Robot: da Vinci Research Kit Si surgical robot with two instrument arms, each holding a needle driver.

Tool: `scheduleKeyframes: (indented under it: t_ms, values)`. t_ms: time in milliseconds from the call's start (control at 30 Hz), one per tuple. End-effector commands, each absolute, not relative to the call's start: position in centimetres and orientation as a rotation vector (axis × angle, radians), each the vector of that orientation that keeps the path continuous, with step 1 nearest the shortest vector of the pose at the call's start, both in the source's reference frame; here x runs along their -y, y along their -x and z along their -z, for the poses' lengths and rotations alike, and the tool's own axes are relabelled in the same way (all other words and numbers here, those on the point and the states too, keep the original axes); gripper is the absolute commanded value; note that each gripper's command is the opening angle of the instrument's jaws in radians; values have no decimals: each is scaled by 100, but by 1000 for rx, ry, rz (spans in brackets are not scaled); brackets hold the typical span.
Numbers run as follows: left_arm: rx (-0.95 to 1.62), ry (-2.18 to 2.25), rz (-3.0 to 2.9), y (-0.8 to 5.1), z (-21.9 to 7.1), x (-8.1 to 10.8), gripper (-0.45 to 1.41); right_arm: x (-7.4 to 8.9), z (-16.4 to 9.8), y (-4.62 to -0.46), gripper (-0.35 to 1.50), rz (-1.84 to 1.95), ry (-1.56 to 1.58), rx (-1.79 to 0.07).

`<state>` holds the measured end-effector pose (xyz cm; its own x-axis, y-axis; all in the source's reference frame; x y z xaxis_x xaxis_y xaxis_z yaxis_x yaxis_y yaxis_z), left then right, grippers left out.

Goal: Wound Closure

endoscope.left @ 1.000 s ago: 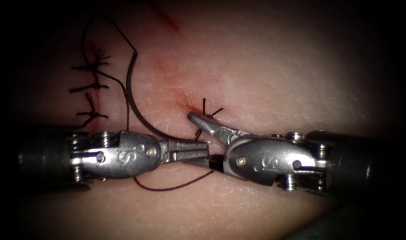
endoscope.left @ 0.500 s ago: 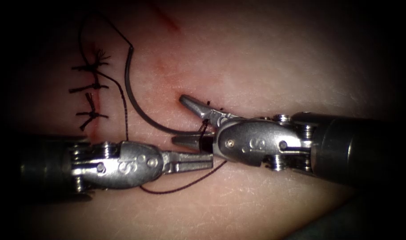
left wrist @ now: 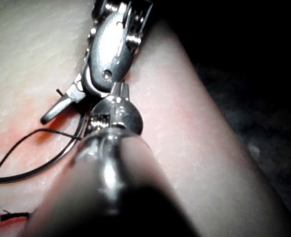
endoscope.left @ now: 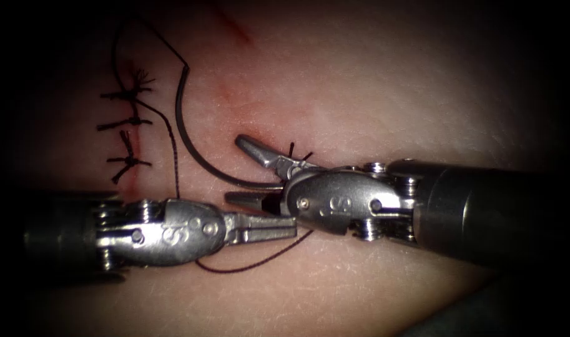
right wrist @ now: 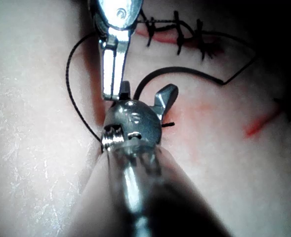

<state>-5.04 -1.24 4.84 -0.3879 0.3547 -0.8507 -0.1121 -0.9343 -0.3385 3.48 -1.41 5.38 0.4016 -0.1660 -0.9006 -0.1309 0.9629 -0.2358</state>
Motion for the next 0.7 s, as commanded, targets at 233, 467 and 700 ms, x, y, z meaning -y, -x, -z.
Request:
scheduleKeyframes:
  t_ms: [233, 467, 700]
  values:
    - [323, 1548, -2382, 513, -488, 124, -45, 141, -542, -357, 56, 22, 289, -1169]
    - [325, 1550, -2384, 511, -488, 126, -45, 142, -541, -358, -35, 21, 290, -1172]
    - [320, 1544, -2389, 502, -484, 129, -45, 146, -533, -343, 106, -21, 254, -1137]
